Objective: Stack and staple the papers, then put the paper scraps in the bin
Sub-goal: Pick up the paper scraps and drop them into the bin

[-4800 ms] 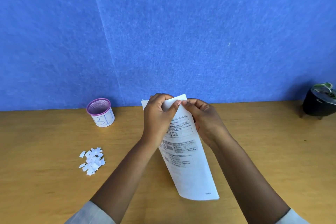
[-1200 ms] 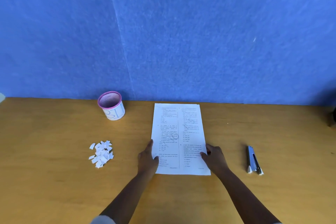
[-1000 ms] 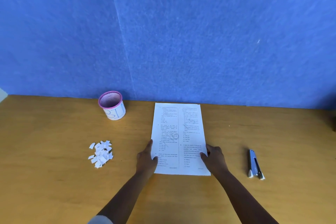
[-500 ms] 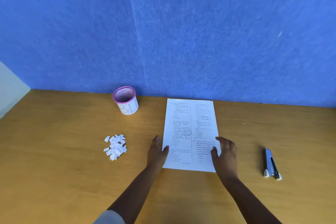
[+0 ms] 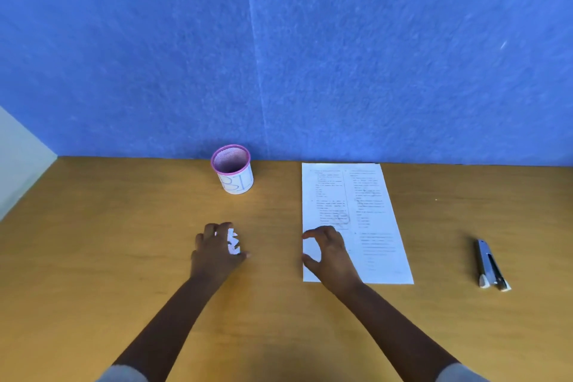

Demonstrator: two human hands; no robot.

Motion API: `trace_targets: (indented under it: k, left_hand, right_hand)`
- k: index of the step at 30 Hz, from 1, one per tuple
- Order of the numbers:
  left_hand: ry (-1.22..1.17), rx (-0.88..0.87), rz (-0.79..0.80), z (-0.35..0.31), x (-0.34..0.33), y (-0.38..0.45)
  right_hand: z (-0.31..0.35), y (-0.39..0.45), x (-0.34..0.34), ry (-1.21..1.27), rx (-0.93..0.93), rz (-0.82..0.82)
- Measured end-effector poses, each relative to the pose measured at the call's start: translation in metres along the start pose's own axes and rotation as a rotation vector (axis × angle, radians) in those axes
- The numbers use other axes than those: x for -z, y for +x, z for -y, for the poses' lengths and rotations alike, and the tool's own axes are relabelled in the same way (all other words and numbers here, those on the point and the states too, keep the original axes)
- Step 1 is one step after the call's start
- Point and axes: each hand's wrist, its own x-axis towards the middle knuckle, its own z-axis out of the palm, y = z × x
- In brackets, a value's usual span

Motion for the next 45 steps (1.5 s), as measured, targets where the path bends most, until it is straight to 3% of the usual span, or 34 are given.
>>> trace_targets:
  k: [2, 6, 9, 12, 22, 27, 34, 45]
  left_hand:
    - [0.000, 0.022, -0.004, 0.017, 0.006, -0.001]
    - [0.225, 0.049, 0.058, 0.047, 0.015, 0.004]
    - [0.172, 0.082, 0.155, 0.058, 0.018, 0.015]
    - [0.061, 0.023, 0.252, 0.060, 0.015, 0.026]
    - [-0.089, -0.142, 0.245, 0.055, 0.011, 0.035]
    - [-0.138, -0.153, 0.191, 0.052, 0.014, 0.037]
    - [-0.071, -0.199, 0.143, 0.047, 0.019, 0.040]
    - [-0.146, -0.330, 0.007, 0.013, 0.058, 0.067]
  right_hand:
    - [0.012, 0.007, -0.014, 0.012, -0.038, 0.076]
    - [0.039, 0.020, -0.049, -0.055, -0.081, 0.267]
    - [0.051, 0.031, -0.068, -0.115, -0.082, 0.379]
    - [0.062, 0.045, -0.078, -0.163, -0.074, 0.415]
    - [0.104, 0.075, -0.096, -0.176, 0.049, 0.452]
    - [0.109, 0.076, -0.103, -0.158, 0.040, 0.378]
    - [0.118, 0.075, -0.102, -0.126, -0.126, 0.290]
    - [0.133, 0.113, -0.066, -0.011, -0.098, 0.103]
